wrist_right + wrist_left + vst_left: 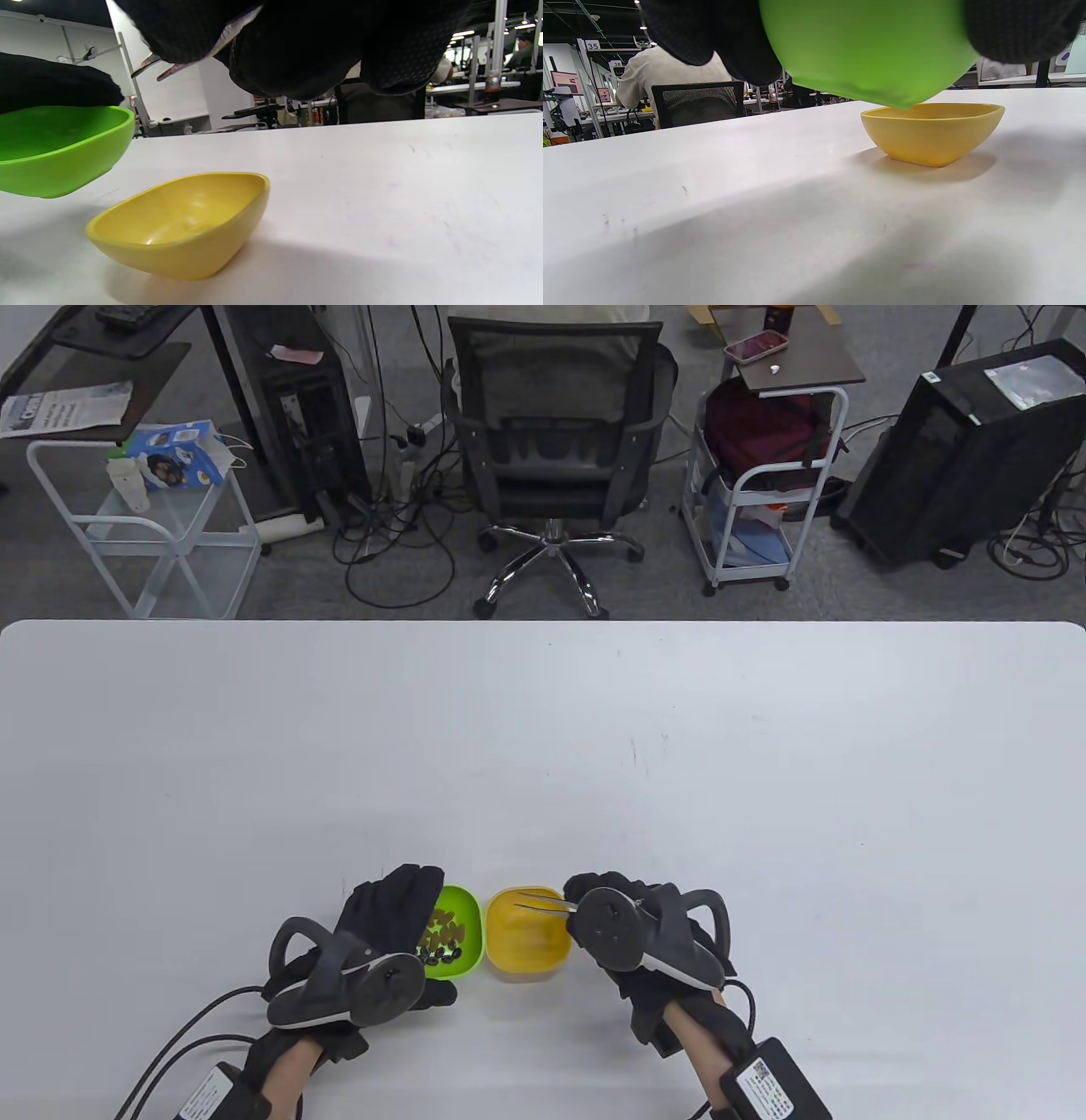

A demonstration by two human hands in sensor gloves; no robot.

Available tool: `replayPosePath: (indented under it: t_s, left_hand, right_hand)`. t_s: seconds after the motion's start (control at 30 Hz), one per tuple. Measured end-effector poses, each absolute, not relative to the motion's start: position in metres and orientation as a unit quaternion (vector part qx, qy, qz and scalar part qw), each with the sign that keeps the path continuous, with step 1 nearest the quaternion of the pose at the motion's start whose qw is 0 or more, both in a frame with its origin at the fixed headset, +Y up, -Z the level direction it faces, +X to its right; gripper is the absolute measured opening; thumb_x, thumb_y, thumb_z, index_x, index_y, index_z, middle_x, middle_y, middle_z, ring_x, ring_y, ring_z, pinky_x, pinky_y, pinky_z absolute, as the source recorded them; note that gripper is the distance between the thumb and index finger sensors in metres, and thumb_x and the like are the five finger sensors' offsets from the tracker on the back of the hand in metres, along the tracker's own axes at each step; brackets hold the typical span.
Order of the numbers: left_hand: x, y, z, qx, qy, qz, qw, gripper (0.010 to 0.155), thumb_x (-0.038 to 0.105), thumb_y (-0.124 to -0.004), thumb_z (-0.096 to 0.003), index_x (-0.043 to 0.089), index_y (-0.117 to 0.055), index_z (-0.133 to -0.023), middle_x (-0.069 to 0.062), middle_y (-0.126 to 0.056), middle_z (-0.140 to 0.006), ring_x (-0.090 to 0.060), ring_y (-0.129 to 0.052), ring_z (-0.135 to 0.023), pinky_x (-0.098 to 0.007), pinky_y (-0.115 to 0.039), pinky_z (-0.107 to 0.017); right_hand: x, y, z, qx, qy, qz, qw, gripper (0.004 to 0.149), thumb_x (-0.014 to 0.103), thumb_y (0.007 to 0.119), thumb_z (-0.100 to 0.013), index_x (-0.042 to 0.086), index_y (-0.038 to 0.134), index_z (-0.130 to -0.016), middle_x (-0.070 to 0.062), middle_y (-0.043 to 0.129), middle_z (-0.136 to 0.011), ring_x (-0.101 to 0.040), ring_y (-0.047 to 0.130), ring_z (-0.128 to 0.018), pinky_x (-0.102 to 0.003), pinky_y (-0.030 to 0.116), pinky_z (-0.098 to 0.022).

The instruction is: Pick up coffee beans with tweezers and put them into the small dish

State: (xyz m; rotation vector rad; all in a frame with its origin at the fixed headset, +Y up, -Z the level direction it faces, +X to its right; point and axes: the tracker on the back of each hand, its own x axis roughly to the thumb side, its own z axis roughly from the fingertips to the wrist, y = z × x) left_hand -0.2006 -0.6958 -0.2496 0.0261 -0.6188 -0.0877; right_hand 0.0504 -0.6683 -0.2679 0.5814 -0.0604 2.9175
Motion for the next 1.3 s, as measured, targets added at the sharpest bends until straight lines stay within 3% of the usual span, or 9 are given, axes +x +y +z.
replayPosePath:
  t_s: [0.23,0.53,1.3]
  left_hand:
    - [-0.199,-0.696,-0.248,0.019,-0.303,-0.043,0.952,0.118,0.071,-0.075,-0.035,-0.009,-0.046,-0.117,-0.036,-0.064,-0.115,-0.046,-0.089,-0.094,-0.067,-0.073,-0.072]
    - [-0.198,-0.697,-0.248,0.02,-0.303,-0.048,0.952,0.117,0.071,-0.075,-0.0351,-0.008,-0.046,-0.117,-0.036,-0.063,-0.116,-0.046,-0.088,-0.095,-0.067,-0.073,-0.072]
    - [-0.193,-0.697,-0.247,0.026,-0.31,-0.05,0.949,0.117,0.071,-0.075,-0.0344,-0.007,-0.046,-0.117,-0.035,-0.063,-0.116,-0.045,-0.088,-0.095,-0.066,-0.073,-0.072]
  right_hand:
    - [0.014,-0.663,-0.266,0.237,-0.055,0.968,0.067,0.046,0.042,0.073,-0.043,0.026,0.075,-0.086,0.001,0.094,-0.067,-0.015,0.096,-0.044,-0.052,0.078,-0.064]
    - [0.003,-0.67,-0.253,0.267,-0.135,0.953,0.04,0.044,0.044,0.077,-0.039,0.028,0.085,-0.079,0.009,0.096,-0.059,-0.013,0.099,-0.041,-0.05,0.079,-0.065]
    - [-0.014,-0.674,-0.243,0.298,-0.144,0.943,-0.038,0.043,0.042,0.076,-0.04,0.026,0.084,-0.079,0.007,0.094,-0.06,-0.014,0.097,-0.042,-0.053,0.077,-0.066]
